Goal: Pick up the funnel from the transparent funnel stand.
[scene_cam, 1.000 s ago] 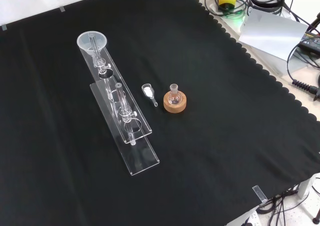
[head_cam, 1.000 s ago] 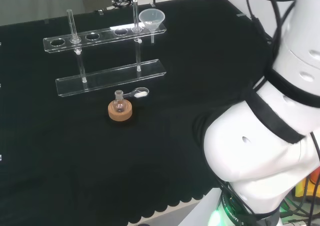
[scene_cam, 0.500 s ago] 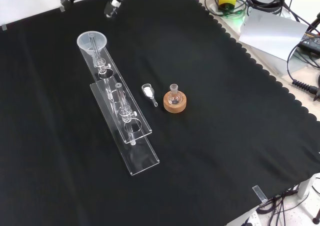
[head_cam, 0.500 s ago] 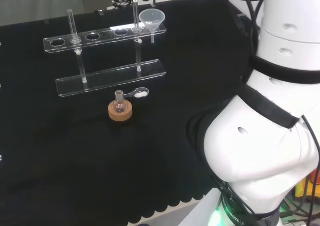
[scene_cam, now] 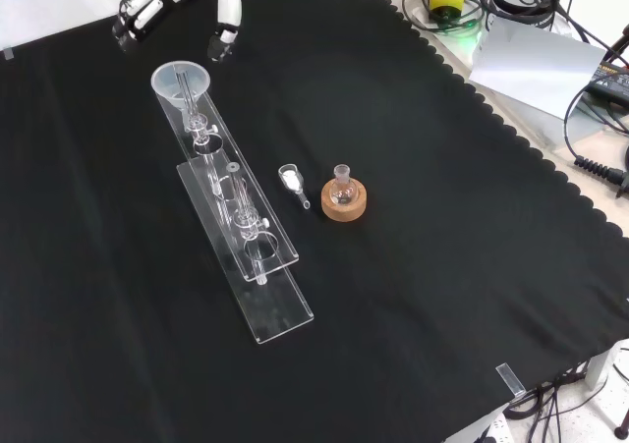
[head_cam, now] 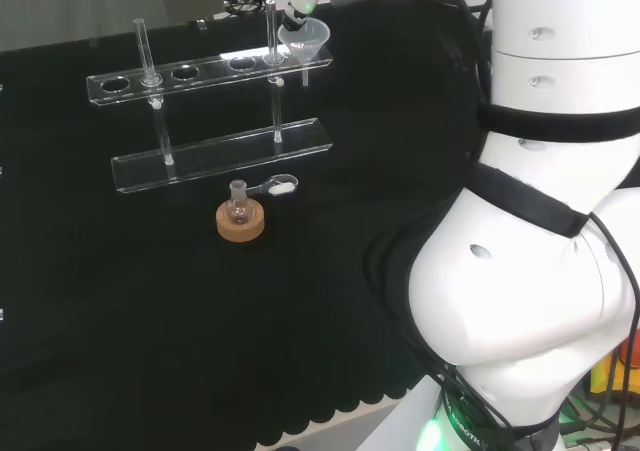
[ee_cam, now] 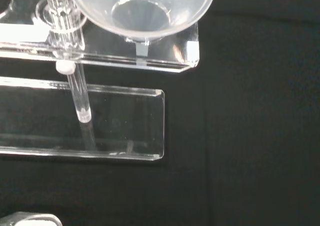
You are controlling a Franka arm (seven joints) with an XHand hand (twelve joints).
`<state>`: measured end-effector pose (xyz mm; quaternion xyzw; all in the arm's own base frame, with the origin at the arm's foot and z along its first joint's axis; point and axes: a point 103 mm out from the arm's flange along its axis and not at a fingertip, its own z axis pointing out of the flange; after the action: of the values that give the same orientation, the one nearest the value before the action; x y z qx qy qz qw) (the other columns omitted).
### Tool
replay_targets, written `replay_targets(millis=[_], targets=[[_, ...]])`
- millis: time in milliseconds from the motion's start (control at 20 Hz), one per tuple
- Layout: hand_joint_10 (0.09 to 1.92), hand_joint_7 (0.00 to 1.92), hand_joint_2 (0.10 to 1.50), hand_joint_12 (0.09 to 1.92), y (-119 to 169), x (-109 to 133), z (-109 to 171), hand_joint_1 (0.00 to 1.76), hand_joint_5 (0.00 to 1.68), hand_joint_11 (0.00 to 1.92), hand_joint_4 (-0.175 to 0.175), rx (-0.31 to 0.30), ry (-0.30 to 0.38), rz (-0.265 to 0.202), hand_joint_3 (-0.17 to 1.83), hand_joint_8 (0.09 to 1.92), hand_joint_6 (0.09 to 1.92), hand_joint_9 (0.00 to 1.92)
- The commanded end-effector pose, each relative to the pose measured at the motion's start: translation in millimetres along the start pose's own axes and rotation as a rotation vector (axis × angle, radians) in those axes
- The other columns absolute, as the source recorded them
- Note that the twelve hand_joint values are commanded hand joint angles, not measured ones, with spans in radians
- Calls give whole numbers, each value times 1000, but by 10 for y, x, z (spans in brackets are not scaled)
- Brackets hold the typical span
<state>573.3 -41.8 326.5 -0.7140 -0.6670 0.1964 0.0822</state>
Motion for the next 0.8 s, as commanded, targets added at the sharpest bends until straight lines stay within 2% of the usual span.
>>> replay_targets(millis=[50, 300, 450, 800], targets=[[882, 0, 665, 1529, 67, 93, 60, 628, 44, 273, 55, 35, -44, 2, 496, 197, 87, 91], [897, 0, 649, 1525, 98, 162, 127, 624, 1, 322, 64, 42, -47, 7, 501, 92, 87, 59], [903, 0, 642, 1520, 105, 195, 171, 618, 0, 328, 64, 45, -55, 15, 499, 87, 87, 47], [912, 4, 635, 1520, 179, 116, 306, 622, 1, 329, 60, 40, -55, -5, 496, 87, 87, 60]])
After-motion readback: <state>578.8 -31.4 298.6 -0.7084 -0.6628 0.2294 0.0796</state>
